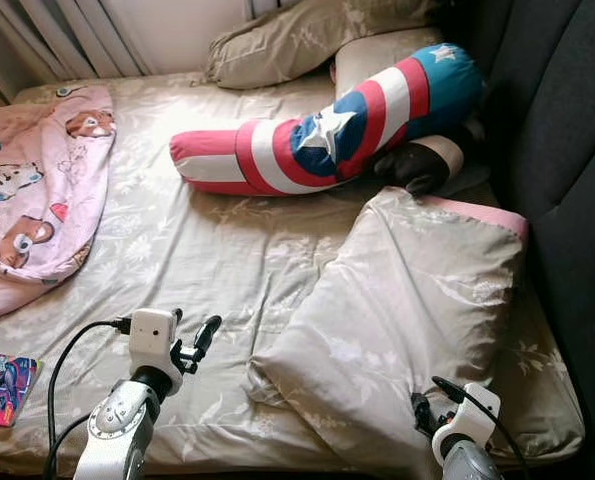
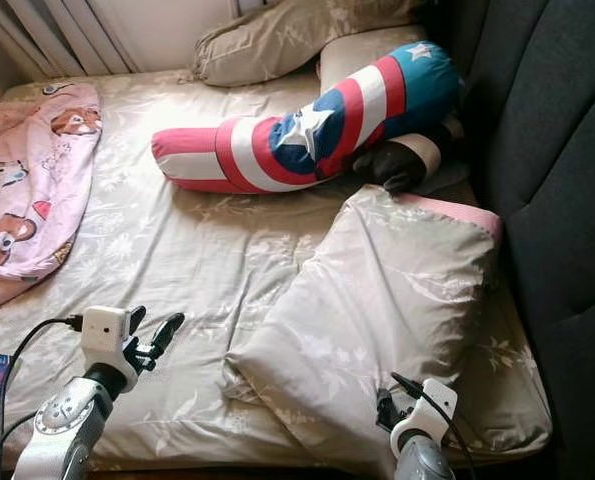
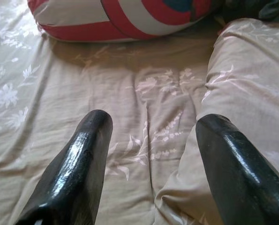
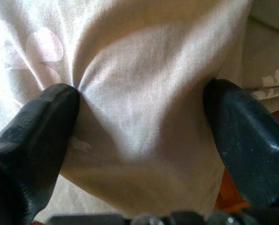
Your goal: Clean up the room
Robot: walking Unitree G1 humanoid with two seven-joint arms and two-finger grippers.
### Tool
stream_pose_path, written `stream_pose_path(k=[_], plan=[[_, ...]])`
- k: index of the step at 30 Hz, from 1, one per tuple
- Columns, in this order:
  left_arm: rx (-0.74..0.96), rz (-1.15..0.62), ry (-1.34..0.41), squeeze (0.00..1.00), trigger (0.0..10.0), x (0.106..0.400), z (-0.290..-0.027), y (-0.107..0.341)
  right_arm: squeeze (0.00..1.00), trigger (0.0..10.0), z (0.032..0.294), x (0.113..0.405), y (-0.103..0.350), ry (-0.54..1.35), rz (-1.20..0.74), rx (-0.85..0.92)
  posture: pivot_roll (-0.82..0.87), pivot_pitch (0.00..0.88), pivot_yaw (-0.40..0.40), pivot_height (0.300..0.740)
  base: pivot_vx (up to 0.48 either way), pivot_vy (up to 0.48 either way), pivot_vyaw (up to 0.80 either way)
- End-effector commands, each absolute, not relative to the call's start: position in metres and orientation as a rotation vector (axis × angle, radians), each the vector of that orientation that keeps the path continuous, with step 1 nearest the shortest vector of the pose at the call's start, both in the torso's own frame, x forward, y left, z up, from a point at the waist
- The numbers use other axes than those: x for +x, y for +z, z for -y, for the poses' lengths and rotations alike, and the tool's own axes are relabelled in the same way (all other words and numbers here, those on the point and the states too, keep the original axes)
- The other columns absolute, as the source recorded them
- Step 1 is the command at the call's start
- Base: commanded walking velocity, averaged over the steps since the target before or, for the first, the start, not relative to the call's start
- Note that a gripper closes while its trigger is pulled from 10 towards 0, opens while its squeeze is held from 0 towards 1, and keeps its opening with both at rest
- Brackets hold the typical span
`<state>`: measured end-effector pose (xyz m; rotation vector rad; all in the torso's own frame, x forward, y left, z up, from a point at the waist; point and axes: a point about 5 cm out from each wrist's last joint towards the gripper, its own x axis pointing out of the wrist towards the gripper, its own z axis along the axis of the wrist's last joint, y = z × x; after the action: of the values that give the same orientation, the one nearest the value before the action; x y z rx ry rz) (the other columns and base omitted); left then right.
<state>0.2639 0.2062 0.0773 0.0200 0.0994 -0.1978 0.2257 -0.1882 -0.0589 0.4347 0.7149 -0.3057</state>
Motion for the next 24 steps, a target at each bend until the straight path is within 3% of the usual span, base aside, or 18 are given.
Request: stream_pose_path(k=[1, 21, 22, 24], plan=[[0.036, -0.125, -0.197, 0.00, 10.0, 0.258, -0.213, 0.076, 0.00, 10.0, 0.177, 0.212, -0.070, -0.285, -0.794, 0.446, 0.19, 0.232, 0.113, 0.740, 0.000, 0.000, 0.00], [0.052, -0.183, -0.203, 0.00, 10.0, 0.239, -0.218, 0.078, 0.00, 10.0, 0.157, 0.188, -0.085, -0.206, -0.963, 0.438, 0.21, 0.281, 0.137, 0.740, 0.000, 0.000, 0.00], [0.052, -0.185, -0.203, 0.00, 10.0, 0.239, -0.218, 0.077, 0.00, 0.0, 0.157, 0.187, -0.086, -0.207, -0.964, 0.430, 0.21, 0.285, 0.136, 0.740, 0.000, 0.000, 0.00], [0.055, -0.190, -0.202, 0.00, 10.0, 0.237, -0.217, 0.077, 0.00, 0.0, 0.158, 0.187, -0.086, -0.208, -0.963, 0.427, 0.21, 0.287, 0.137, 0.740, 0.000, 0.000, 0.00]])
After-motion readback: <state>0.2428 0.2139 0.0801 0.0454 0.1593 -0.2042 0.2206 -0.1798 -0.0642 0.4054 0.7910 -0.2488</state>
